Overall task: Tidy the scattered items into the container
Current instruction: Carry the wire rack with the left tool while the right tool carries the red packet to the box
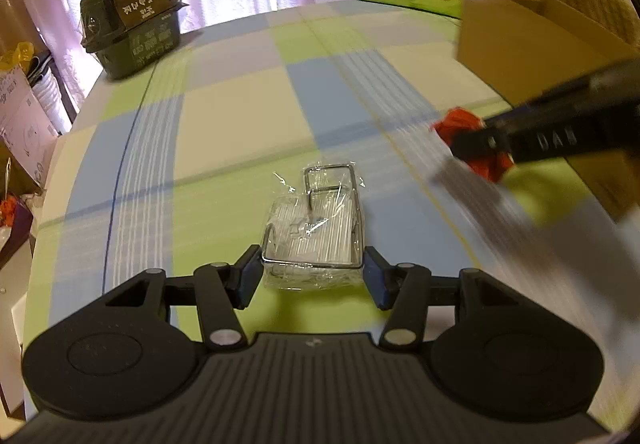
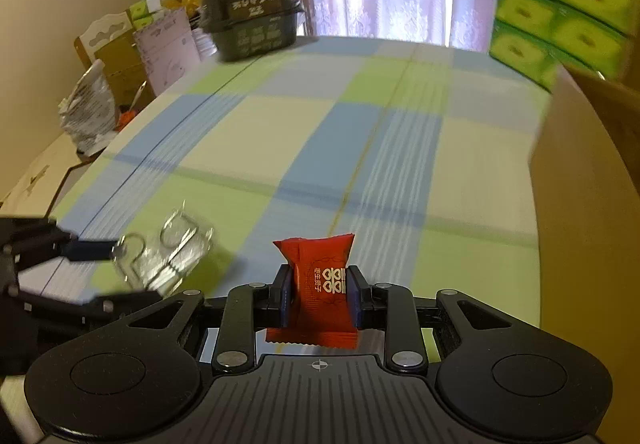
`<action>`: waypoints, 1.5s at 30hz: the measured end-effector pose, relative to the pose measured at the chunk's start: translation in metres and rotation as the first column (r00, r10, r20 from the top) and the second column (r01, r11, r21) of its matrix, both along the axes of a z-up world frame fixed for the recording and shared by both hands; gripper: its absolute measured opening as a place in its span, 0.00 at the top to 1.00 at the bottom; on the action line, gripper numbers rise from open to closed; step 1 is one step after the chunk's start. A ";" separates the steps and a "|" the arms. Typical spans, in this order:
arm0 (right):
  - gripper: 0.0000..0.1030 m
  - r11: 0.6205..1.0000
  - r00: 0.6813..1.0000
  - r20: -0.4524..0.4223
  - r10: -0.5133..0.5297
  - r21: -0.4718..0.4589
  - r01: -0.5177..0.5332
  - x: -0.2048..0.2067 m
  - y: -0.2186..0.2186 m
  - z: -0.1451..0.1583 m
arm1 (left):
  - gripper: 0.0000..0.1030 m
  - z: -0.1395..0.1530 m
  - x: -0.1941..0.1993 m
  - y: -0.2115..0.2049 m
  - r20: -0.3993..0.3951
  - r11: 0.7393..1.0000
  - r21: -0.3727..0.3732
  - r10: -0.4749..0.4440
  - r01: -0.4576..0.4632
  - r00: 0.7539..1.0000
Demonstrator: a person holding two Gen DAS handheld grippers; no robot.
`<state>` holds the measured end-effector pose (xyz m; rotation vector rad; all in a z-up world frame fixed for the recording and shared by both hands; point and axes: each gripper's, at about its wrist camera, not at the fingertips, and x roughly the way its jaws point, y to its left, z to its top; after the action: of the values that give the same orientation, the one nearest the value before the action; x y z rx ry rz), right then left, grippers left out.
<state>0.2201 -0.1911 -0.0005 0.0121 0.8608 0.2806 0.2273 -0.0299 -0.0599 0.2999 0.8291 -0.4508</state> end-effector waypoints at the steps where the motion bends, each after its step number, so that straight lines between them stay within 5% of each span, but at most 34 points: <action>1: 0.71 1.000 1.000 -0.002 -0.001 -0.003 0.001 -0.015 0.001 0.000 | 0.53 0.001 -0.012 0.001 -0.003 1.000 -0.001 -0.002 0.002 1.000; 15: 0.71 0.999 0.999 0.011 -0.039 0.005 0.039 -0.117 -0.005 0.012 | 0.53 0.015 -0.108 0.001 -0.062 0.999 -0.046 0.009 -0.012 0.998; 45: 0.71 0.991 0.981 0.137 -0.134 0.047 0.128 -0.166 -0.045 0.052 | 0.53 0.062 -0.146 -0.023 0.031 0.999 -0.052 -0.003 0.005 1.000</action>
<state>0.0544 -0.2359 0.0510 0.0829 0.7114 0.1718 0.0811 -0.0529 0.0023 0.2600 0.7859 -0.4694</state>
